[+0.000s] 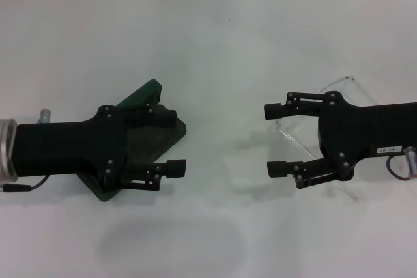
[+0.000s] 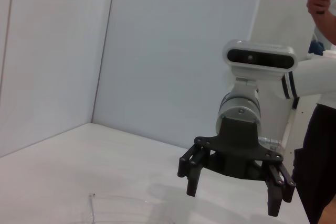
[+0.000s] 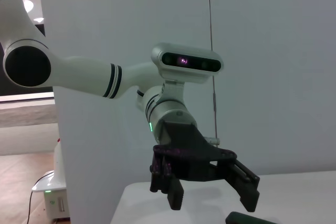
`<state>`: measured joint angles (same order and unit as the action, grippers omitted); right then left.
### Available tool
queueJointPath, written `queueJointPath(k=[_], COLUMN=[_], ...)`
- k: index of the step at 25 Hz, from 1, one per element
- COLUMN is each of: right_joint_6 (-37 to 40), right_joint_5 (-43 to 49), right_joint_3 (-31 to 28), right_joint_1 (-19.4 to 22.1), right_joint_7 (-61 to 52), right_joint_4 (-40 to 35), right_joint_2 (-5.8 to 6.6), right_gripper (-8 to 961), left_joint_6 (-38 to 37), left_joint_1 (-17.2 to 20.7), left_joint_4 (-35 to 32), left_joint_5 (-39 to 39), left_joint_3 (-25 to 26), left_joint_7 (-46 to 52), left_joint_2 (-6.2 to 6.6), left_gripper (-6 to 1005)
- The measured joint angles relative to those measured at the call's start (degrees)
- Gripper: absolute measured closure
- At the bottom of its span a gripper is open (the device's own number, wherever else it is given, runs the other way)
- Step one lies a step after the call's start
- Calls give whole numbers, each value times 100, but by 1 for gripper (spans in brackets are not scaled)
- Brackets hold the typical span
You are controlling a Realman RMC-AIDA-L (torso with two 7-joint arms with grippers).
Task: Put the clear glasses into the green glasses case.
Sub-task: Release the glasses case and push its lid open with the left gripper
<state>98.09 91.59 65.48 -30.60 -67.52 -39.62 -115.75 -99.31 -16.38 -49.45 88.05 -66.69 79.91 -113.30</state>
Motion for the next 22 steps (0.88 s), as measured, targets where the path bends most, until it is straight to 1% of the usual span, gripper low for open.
queueJointPath(k=[8,18,19,21,22], right_joint_6=[-2,-12,-16,-97,-189], right_joint_5=[-26,-28,-27,-28,-27], right_joint_3=[0,-58,-64,-75,-96], right_joint_1=[20,69,76,94,111], right_joint_7=[33,43,48,51,51], right_joint_4=[13,14,18,16,0], right_joint_2=[0,-10,-4,8,18], right_gripper=[94,94,94,94,94], left_joint_6=[1,6,-73,-147,-168], left_joint_1=[9,-114,-204,-305,-356], left_joint_4=[3,-50,-115,-302,-501], left_joint_5=[11,174,91,48,74], left_joint_3=[7,211,433,660,774], left_joint_7=[84,694,982,1350,1597], left_joint_2=[-7,-5,5,29,49], left_gripper=[138,149,150,153,154])
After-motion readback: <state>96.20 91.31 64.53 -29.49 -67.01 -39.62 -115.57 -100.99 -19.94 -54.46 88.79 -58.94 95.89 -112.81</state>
